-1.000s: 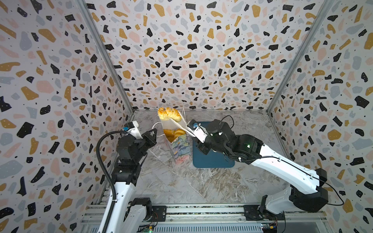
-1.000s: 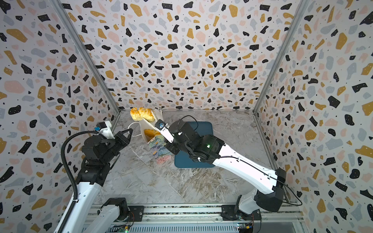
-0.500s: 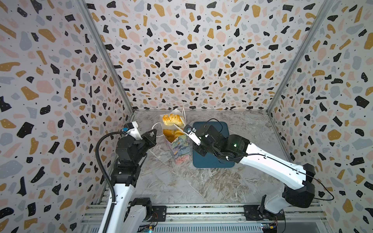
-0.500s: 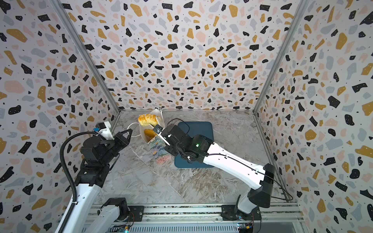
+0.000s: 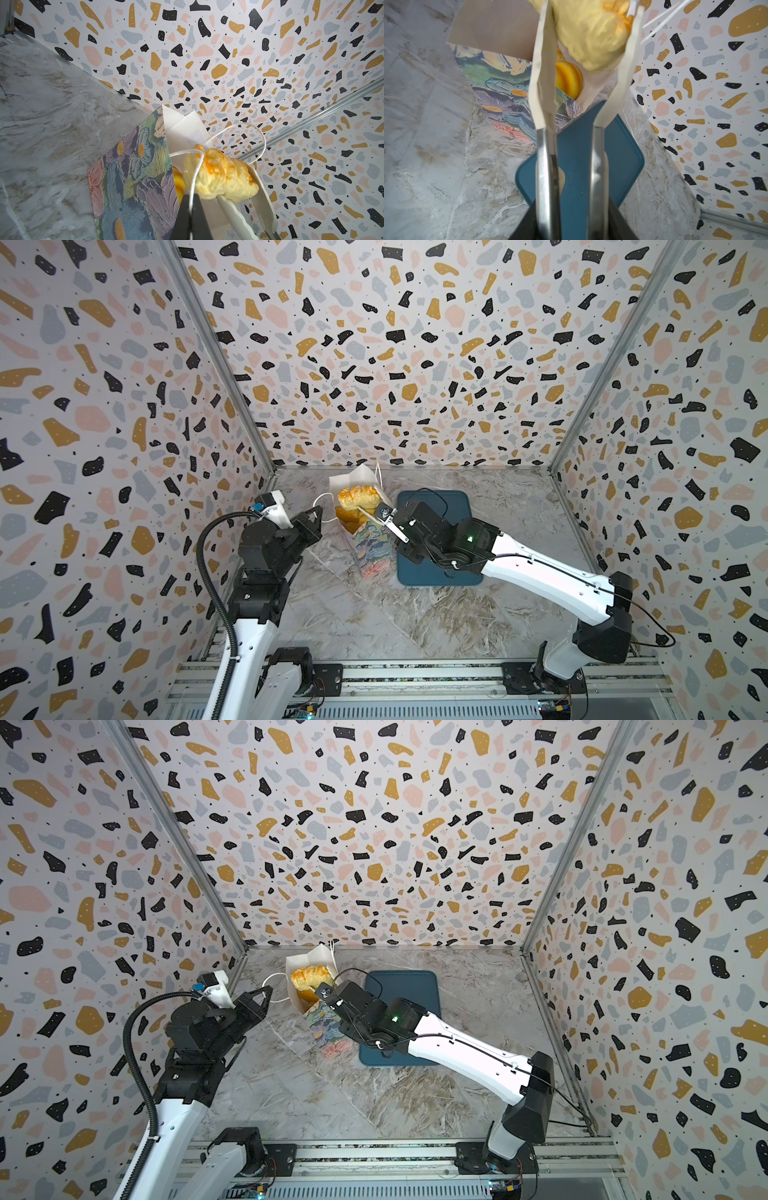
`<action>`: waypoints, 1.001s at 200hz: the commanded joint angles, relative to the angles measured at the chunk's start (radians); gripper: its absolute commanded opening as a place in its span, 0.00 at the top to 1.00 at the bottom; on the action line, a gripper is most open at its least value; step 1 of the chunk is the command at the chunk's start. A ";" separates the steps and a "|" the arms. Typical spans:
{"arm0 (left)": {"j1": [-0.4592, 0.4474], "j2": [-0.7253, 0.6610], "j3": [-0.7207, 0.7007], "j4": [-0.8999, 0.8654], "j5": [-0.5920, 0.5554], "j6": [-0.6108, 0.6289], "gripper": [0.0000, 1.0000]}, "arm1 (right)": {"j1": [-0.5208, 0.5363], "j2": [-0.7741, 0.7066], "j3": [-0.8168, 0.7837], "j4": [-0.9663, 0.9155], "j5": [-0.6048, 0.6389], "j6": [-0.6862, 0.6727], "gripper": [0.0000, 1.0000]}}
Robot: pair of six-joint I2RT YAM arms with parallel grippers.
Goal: Pack bread into a paper bag
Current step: Place the bread in the paper bag.
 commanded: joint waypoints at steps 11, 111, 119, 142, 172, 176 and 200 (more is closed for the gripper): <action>0.003 -0.013 -0.007 0.021 0.003 0.005 1.00 | 0.003 -0.015 0.052 0.000 0.035 0.001 0.54; 0.003 -0.014 -0.004 0.018 -0.004 0.004 1.00 | 0.003 -0.067 0.028 0.074 0.007 -0.003 0.53; 0.003 -0.014 -0.002 0.018 -0.005 0.004 1.00 | 0.003 -0.081 0.016 0.091 -0.004 -0.001 0.53; 0.003 -0.014 0.001 0.013 -0.008 0.004 1.00 | 0.002 -0.130 -0.021 0.141 -0.025 0.002 0.54; 0.003 -0.017 0.002 0.009 -0.011 0.004 1.00 | -0.010 -0.194 -0.077 0.204 -0.057 0.014 0.55; 0.002 -0.015 0.004 0.008 -0.012 0.004 1.00 | -0.014 -0.202 -0.085 0.213 -0.064 0.016 0.55; 0.003 -0.018 0.007 0.001 -0.015 0.005 1.00 | -0.053 -0.257 -0.144 0.275 -0.113 0.041 0.57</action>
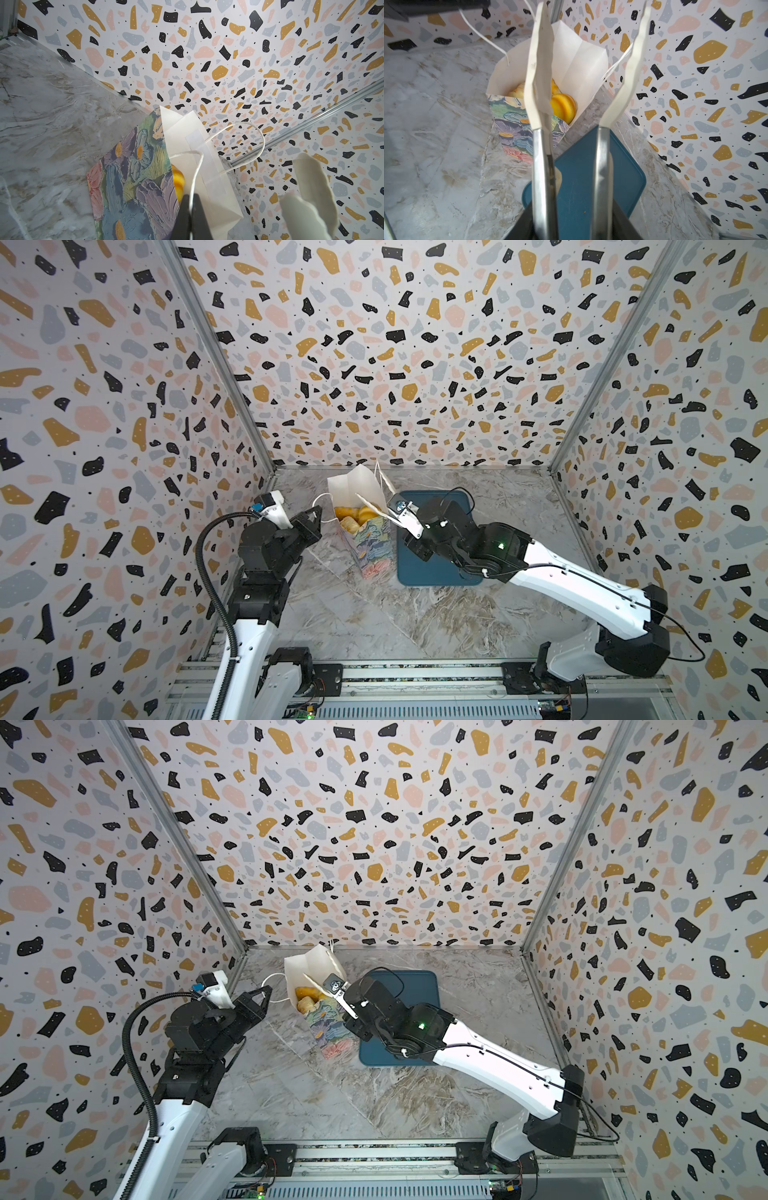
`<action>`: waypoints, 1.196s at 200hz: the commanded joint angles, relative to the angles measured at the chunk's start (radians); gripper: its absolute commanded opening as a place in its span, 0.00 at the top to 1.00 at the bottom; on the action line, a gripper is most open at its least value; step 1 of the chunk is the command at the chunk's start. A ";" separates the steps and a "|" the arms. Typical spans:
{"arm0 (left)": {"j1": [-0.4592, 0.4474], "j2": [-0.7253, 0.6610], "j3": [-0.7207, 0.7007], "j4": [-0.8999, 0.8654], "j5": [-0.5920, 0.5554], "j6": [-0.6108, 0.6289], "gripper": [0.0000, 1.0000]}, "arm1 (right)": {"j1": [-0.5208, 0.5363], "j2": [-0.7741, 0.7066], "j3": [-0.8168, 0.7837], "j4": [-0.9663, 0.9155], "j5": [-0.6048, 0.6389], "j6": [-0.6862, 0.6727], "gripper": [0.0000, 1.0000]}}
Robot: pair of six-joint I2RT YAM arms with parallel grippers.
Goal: Pack bread into a paper bag
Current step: Place the bread in the paper bag, then place the pair of food tongs at the top-right of the table.
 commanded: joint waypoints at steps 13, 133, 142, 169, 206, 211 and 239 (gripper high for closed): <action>0.002 -0.018 0.008 -0.002 -0.009 0.008 1.00 | -0.075 -0.102 -0.065 0.137 -0.102 0.057 0.57; 0.003 0.009 0.073 -0.029 -0.047 0.012 0.71 | -0.382 -0.267 -0.333 0.296 -0.312 0.159 0.57; 0.002 0.013 0.084 -0.036 -0.049 0.014 0.66 | -0.396 -0.273 -0.346 0.303 -0.319 0.159 0.57; 0.003 0.021 0.119 -0.059 -0.065 0.027 0.46 | -0.432 -0.286 -0.379 0.324 -0.339 0.158 0.57; 0.003 0.036 0.177 -0.103 -0.085 0.045 0.18 | -0.483 -0.313 -0.436 0.353 -0.370 0.159 0.57; 0.003 0.038 0.184 -0.112 -0.090 0.049 0.14 | -0.488 -0.317 -0.445 0.359 -0.374 0.159 0.57; 0.003 0.045 0.228 -0.166 -0.137 0.082 0.00 | -0.528 -0.323 -0.478 0.377 -0.387 0.155 0.57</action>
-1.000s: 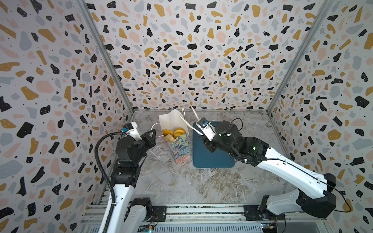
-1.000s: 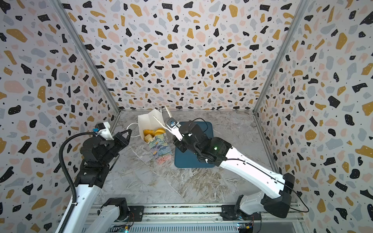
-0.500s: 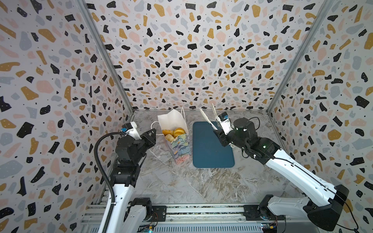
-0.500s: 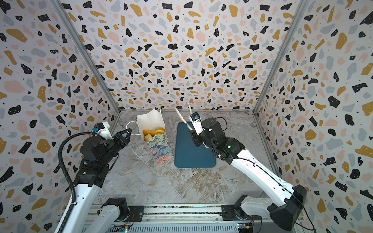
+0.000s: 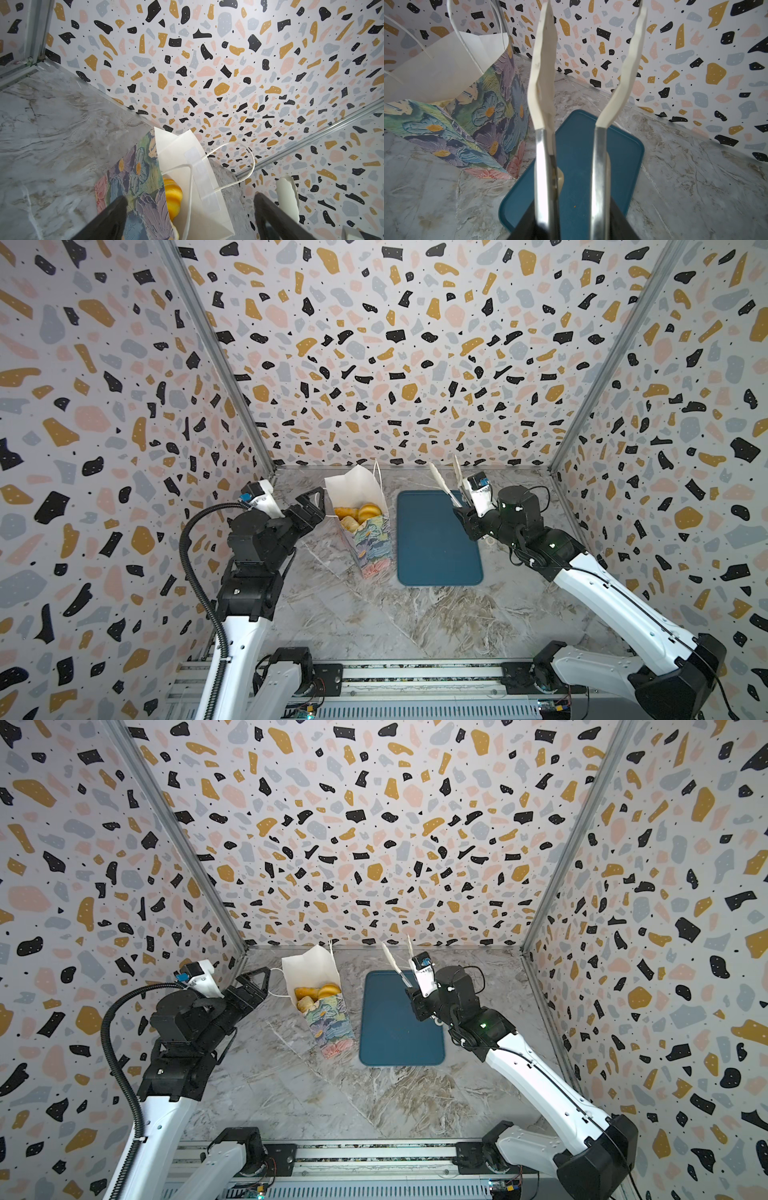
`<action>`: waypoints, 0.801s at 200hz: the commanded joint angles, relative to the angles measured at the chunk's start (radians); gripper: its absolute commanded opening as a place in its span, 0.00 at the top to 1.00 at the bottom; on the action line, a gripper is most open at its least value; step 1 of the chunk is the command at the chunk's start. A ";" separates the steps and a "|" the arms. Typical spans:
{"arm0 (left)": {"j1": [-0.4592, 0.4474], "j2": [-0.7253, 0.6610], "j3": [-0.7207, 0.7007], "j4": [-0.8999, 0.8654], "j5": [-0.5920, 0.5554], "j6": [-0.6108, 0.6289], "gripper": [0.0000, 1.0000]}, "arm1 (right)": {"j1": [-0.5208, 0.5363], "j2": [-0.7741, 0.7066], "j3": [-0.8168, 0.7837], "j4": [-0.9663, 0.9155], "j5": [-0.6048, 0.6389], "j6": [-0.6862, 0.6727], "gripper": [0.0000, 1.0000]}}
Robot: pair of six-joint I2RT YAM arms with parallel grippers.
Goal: Pack bread into a paper bag
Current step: Place the pair of food tongs at the top-right of the table.
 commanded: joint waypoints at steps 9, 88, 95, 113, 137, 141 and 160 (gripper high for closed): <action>0.003 0.006 0.073 -0.065 -0.070 0.060 0.01 | -0.039 -0.033 -0.017 0.073 -0.028 0.010 0.57; 0.003 0.021 0.229 -0.241 -0.349 0.159 0.01 | -0.185 -0.057 -0.111 0.143 -0.087 0.015 0.57; 0.003 0.012 0.227 -0.247 -0.387 0.161 0.01 | -0.199 -0.062 -0.120 0.148 -0.086 0.015 0.57; 0.002 -0.023 0.196 -0.257 -0.481 0.140 0.00 | -0.229 -0.072 -0.142 0.159 -0.086 0.017 0.57; 0.003 -0.087 0.126 -0.239 -0.588 0.120 0.00 | -0.272 -0.088 -0.182 0.183 -0.090 0.030 0.57; 0.003 -0.095 0.115 -0.240 -0.609 0.116 0.01 | -0.279 -0.090 -0.188 0.189 -0.093 0.033 0.57; 0.003 -0.145 0.056 -0.241 -0.694 0.113 0.00 | -0.313 -0.095 -0.214 0.209 -0.105 0.044 0.57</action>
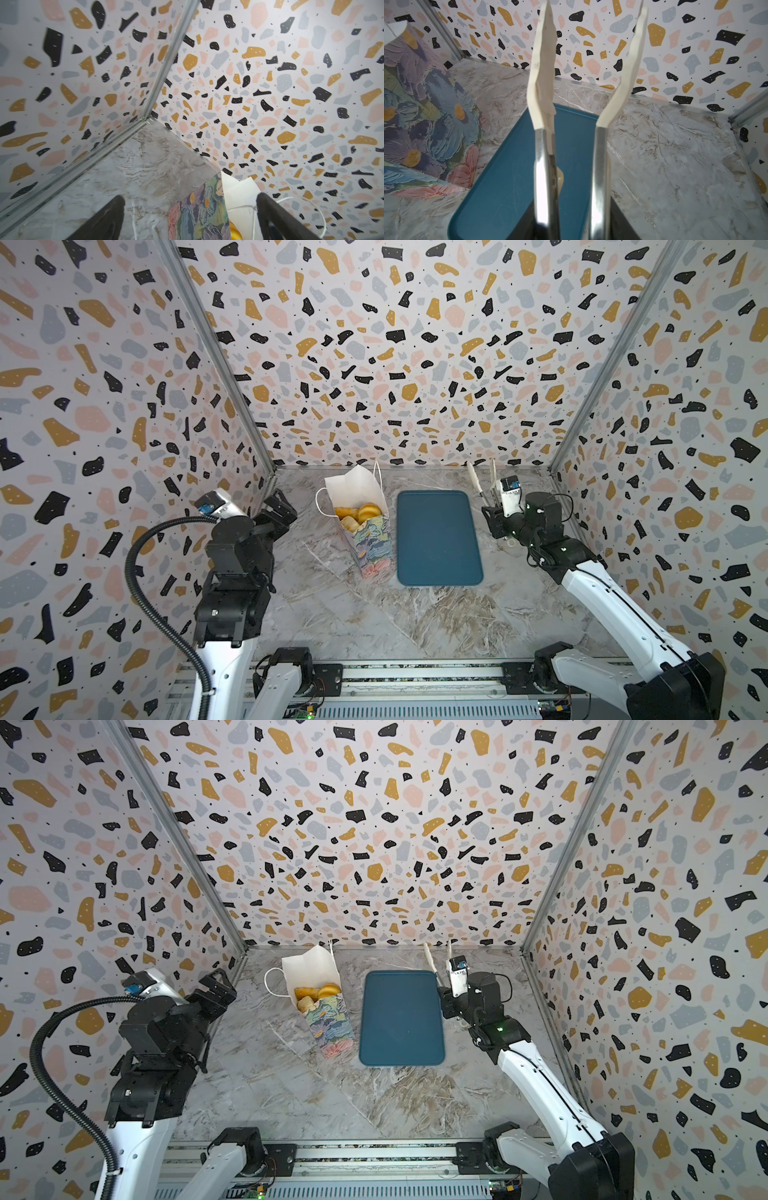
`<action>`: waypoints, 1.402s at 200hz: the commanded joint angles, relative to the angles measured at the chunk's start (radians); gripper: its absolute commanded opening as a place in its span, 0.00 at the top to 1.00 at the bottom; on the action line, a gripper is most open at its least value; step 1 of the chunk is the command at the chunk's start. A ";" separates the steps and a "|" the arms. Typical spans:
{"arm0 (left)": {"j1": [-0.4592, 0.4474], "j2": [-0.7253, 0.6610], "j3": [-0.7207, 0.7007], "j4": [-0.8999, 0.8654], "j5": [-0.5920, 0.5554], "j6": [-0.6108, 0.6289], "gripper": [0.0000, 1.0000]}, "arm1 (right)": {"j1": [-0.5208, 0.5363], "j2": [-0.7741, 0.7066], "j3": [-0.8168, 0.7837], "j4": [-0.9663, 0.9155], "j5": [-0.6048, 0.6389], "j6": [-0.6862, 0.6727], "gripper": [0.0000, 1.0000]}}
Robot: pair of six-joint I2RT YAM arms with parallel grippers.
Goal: Pack bread into a paper bag
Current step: Place the pair of food tongs at the top-right of the table.
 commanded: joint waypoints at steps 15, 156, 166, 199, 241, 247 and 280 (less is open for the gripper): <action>0.003 -0.096 -0.121 0.019 -0.217 -0.012 0.01 | -0.053 -0.032 -0.036 0.092 -0.021 0.028 0.57; 0.003 -0.213 -0.742 0.430 -0.501 -0.106 0.00 | -0.185 0.088 -0.120 0.224 0.072 0.043 0.57; 0.002 -0.194 -0.768 0.468 -0.507 -0.100 0.01 | -0.199 0.107 -0.130 0.248 0.086 0.052 0.58; 0.003 -0.093 -0.799 0.562 -0.513 -0.067 0.01 | -0.251 0.174 -0.133 0.308 0.101 0.070 0.58; 0.003 0.021 -0.819 0.697 -0.479 0.028 0.01 | -0.298 0.265 -0.128 0.356 0.101 0.076 0.58; 0.003 0.032 -0.822 0.715 -0.478 0.044 0.00 | -0.301 0.278 -0.126 0.363 0.102 0.075 0.58; 0.003 0.061 -0.851 0.805 -0.487 0.076 0.01 | -0.318 0.363 -0.121 0.406 0.101 0.074 0.58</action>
